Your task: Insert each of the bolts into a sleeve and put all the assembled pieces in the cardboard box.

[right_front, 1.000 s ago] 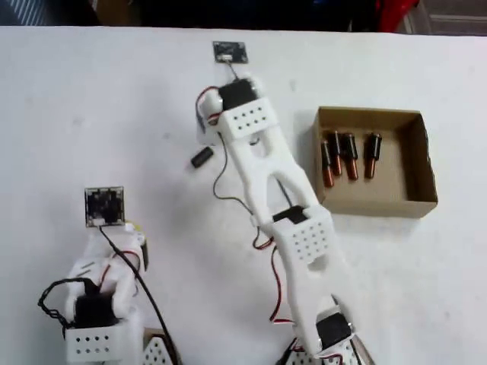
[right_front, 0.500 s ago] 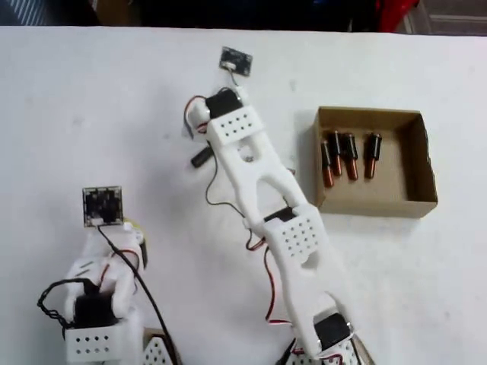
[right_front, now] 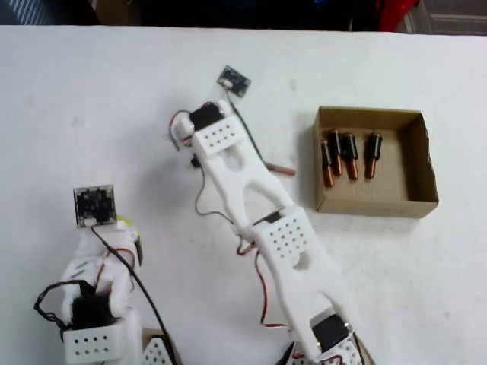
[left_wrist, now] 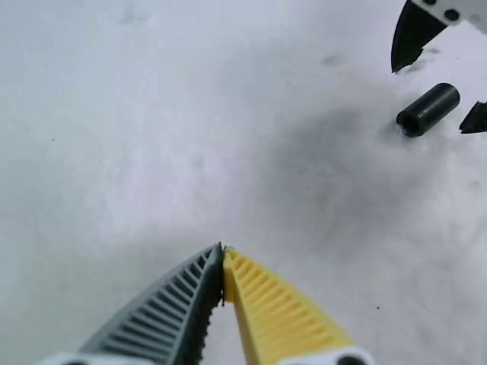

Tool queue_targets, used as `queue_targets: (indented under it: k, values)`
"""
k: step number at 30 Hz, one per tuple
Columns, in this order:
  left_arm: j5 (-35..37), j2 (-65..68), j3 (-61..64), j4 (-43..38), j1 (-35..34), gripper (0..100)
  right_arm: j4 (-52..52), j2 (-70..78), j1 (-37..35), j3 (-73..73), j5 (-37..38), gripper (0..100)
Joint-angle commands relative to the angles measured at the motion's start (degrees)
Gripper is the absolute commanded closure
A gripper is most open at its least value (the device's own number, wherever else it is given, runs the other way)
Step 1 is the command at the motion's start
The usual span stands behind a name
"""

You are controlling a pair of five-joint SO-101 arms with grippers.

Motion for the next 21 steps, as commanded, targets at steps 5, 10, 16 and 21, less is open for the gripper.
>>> queue_targets:
  k: [5,10,16,21]
  values:
    - [-0.2,-0.4,-0.2,-1.5,-0.5,98,0.3,2.3,-0.4,-2.4,-4.9,75.5]
    - [-0.2,-0.4,-0.2,-1.3,-0.5,98,-1.3,3.8,1.5,-2.4,-4.8,82.5]
    - [-0.2,-0.4,-0.2,-1.2,-0.5,98,-0.7,4.6,2.6,-2.4,-4.5,97.1]
    - [-0.2,-0.4,-0.2,-1.2,-0.5,98,6.3,3.6,2.7,-2.5,1.8,98.0]
